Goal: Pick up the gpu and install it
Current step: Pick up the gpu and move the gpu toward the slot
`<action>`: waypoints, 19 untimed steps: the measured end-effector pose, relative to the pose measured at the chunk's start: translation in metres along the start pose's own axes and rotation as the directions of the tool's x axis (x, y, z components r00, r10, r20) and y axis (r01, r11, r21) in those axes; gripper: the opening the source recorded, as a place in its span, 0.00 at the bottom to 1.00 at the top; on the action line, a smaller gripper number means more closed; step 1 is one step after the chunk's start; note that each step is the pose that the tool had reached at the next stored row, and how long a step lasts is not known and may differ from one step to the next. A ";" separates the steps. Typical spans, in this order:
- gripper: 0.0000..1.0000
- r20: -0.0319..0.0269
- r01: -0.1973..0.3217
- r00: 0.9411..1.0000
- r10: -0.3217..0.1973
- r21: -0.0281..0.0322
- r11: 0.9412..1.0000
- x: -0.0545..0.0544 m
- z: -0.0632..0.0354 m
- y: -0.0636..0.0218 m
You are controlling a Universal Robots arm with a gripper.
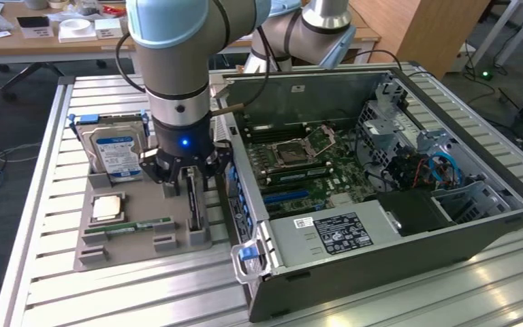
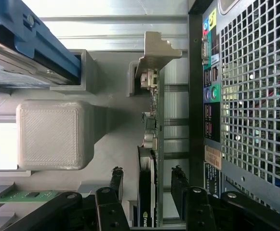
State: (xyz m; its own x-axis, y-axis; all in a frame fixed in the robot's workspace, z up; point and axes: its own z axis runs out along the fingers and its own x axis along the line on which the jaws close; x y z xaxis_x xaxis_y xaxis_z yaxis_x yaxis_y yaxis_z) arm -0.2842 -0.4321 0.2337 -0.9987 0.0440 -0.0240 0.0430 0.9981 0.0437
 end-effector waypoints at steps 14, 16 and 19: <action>0.53 0.000 0.000 1.000 0.000 0.000 1.000 -0.001 0.0035 -0.0003; 0.53 0.000 0.000 1.000 0.000 0.000 1.000 -0.001 0.0035 -0.0003; 0.53 0.000 0.000 1.000 0.000 0.000 1.000 -0.001 0.0036 -0.0003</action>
State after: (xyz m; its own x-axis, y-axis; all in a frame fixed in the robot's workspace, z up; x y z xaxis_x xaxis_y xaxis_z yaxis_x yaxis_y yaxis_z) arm -0.2836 -0.4322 0.2301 -0.9988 0.0437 -0.0242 0.0426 0.9981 0.0438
